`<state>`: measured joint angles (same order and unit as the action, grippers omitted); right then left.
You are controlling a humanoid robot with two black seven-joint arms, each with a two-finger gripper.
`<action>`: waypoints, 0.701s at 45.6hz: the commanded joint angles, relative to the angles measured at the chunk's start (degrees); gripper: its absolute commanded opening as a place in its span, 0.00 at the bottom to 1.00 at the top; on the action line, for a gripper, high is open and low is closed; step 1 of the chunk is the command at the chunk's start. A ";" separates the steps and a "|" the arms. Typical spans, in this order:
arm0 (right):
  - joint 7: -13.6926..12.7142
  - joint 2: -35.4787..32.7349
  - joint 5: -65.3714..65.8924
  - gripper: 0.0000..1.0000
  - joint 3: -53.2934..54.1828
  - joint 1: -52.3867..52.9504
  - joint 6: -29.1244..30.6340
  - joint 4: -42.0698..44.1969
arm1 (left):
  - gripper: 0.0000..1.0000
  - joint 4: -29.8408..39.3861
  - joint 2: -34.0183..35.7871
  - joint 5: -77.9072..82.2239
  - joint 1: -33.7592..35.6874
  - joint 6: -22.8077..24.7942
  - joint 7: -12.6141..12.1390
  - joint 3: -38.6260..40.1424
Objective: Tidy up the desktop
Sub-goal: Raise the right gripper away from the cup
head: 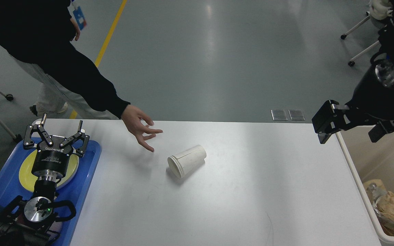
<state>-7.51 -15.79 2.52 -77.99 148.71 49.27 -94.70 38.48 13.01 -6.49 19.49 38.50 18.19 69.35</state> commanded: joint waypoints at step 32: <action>-0.05 3.12 1.61 1.00 21.29 -37.42 -21.23 13.48 | 0.96 0.02 -0.09 -0.01 0.02 0.00 0.00 0.00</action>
<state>-7.42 -17.58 3.06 -62.09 121.00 30.67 -85.92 38.48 13.00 -6.52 19.49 38.50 18.19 69.35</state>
